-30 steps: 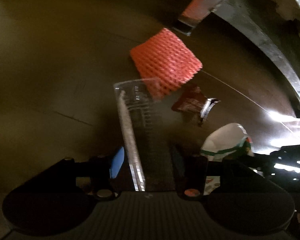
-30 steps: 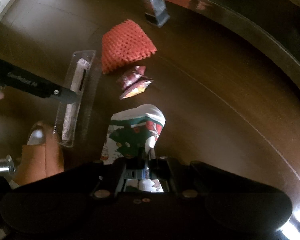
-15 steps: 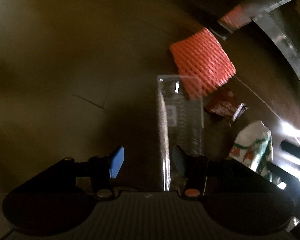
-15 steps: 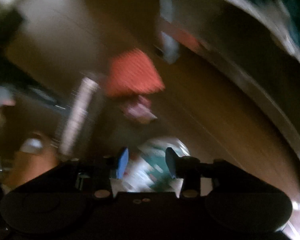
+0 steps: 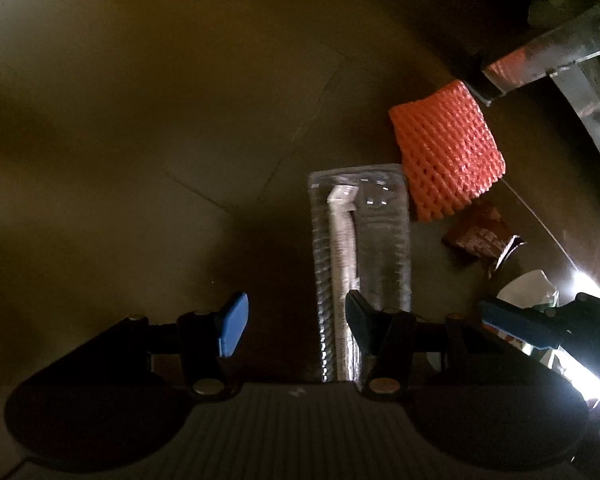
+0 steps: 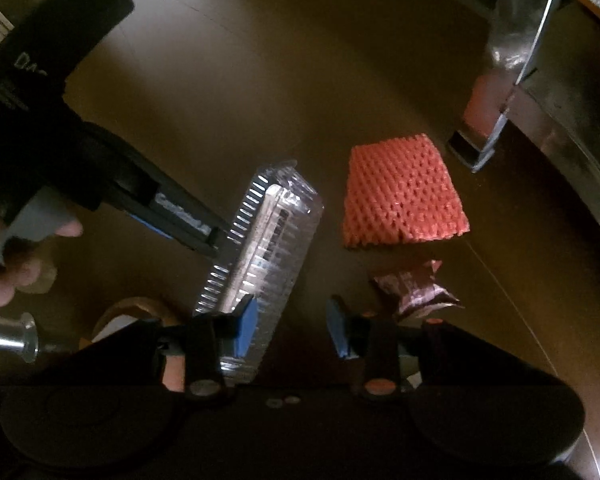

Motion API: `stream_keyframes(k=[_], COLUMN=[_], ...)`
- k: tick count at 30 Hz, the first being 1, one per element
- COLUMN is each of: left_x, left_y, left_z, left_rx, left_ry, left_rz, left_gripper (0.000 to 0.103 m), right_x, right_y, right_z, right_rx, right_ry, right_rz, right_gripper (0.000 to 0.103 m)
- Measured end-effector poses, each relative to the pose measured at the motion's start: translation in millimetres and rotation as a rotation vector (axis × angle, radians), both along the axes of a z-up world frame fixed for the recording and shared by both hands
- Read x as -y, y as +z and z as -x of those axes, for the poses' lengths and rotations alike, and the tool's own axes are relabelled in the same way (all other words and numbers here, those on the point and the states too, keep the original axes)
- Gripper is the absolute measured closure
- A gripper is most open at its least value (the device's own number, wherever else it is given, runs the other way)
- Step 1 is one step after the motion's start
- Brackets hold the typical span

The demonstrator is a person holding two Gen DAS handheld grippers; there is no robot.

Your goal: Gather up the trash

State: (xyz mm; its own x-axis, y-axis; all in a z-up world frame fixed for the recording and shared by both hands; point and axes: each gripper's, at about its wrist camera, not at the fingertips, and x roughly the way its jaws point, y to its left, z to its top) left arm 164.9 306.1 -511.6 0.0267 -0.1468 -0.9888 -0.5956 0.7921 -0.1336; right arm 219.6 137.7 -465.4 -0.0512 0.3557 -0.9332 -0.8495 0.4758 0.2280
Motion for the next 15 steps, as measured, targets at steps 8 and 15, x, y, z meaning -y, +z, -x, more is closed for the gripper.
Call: stream_keyframes(k=[8, 15], left_x=[13.6, 5.6], left_y=[1.4, 1.2], left_z=[-8.1, -9.4], left_rx=[0.027, 0.034], left_ry=[-0.043, 0.009], left_rz=[0.008, 0.015], left_gripper=[0.050, 0.050], right_x=[-13.1, -28.9], right_y=[-3.9, -33.4], right_z=[10.9, 8.0], right_rx=[-0.049, -0.065], right_ry=[0.024, -0.003], right_rz=[-0.003, 0.092], right_gripper=[0.066, 0.064])
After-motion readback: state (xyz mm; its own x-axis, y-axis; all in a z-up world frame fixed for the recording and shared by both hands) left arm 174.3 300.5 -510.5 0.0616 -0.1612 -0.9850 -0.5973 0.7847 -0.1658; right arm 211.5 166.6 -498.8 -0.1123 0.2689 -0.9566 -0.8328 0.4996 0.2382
